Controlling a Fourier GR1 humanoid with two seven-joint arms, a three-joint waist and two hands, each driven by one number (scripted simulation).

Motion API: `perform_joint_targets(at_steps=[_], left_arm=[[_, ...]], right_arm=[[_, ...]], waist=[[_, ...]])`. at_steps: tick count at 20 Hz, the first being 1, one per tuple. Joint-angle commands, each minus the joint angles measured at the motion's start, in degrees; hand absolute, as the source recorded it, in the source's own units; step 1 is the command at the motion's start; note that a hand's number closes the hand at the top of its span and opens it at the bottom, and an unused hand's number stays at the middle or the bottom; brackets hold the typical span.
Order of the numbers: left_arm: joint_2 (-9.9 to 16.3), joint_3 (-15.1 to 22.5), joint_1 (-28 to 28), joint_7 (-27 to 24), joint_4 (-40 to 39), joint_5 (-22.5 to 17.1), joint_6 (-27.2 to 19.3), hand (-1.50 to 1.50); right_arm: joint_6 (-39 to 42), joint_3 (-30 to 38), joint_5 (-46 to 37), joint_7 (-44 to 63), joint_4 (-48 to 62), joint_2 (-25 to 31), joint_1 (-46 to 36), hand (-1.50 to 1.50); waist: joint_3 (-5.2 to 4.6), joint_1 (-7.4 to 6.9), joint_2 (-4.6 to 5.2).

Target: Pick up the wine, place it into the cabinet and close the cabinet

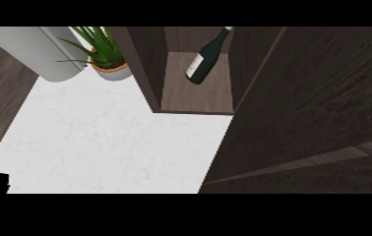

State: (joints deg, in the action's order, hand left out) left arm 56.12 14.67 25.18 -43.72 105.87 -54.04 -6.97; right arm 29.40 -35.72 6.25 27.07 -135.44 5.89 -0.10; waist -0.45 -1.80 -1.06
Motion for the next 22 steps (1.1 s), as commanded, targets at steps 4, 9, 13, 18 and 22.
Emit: perform_joint_targets(at_steps=[4,9,13,18,22], left_arm=[[0.61,-1.27,0.05,0.16,-0.22,-1.46,3.16,1.5],[1.53,-2.27,0.98,-0.41,-1.3,-1.16,4.5,1.5],[1.8,-1.5,0.1,0.71,-0.38,-1.49,5.63,1.5],[1.71,-1.79,-0.17,0.32,-1.12,-1.26,6.25,1.5],[1.55,-1.57,-0.62,0.37,-1.16,-1.21,6.89,1.5]], right_arm=[[-9.72,-12.96,-3.8,-0.16,5.74,-5.53,-4.66,1.5],[-10.55,-10.73,-1.51,-0.78,7.83,-5.46,-6.07,1.5],[-10.86,-8.63,-0.18,-1.86,9.23,-5.43,-7.47,1.5],[-11.81,-6.8,2.83,-2.56,10.5,-5.42,-6.37,1.5],[-11.41,-4.25,2.27,-3.37,10.58,-5.42,-7.97,1.5]], waist=[[-0.08,-0.84,0.22],[-0.2,-2.92,0.44],[-0.23,-2.88,1.03],[-0.33,-3.69,1.53],[-0.47,-3.94,1.69]])
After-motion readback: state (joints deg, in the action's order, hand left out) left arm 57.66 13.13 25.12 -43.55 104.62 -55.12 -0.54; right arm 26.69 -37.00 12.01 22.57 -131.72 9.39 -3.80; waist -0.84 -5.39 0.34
